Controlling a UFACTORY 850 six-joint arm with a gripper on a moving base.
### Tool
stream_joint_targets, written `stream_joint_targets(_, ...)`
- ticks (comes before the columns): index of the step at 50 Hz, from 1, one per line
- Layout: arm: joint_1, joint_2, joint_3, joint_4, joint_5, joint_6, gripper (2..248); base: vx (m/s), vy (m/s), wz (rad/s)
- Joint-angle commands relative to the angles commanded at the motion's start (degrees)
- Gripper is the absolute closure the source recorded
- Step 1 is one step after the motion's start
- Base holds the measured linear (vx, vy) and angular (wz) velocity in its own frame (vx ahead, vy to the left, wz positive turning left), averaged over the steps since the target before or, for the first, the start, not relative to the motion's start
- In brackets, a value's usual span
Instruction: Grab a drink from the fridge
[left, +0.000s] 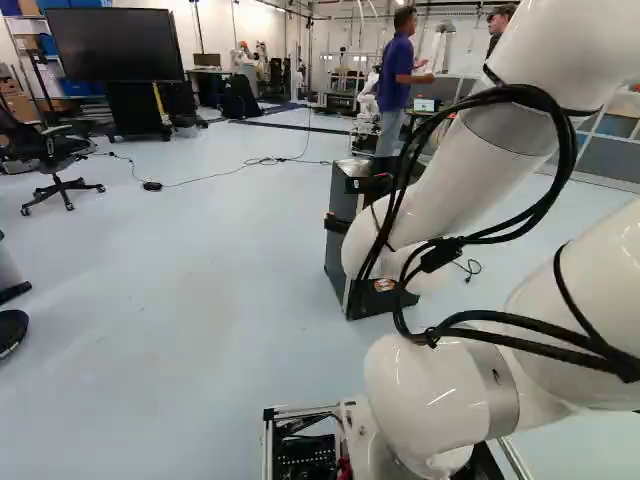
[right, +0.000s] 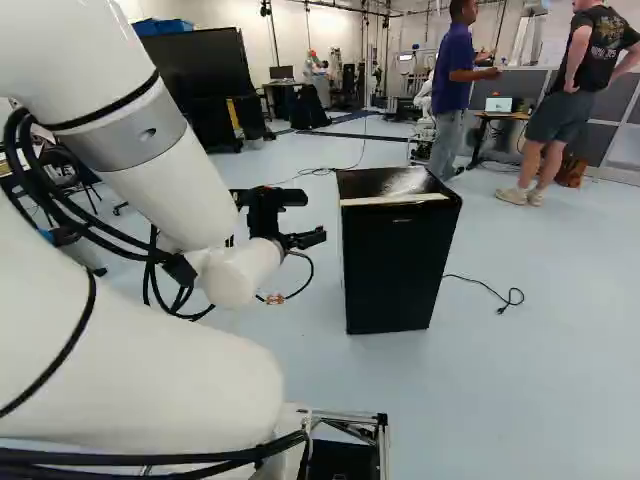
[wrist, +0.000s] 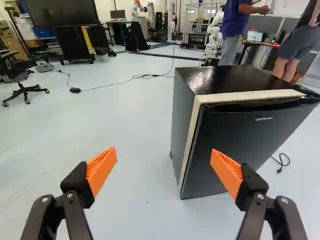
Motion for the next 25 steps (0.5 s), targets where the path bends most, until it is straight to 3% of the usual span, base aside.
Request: stream_joint_targets(25,1.07,-3.23,-2.78,2.46,0.00,0.00,3,0.000,0.000,0.000)
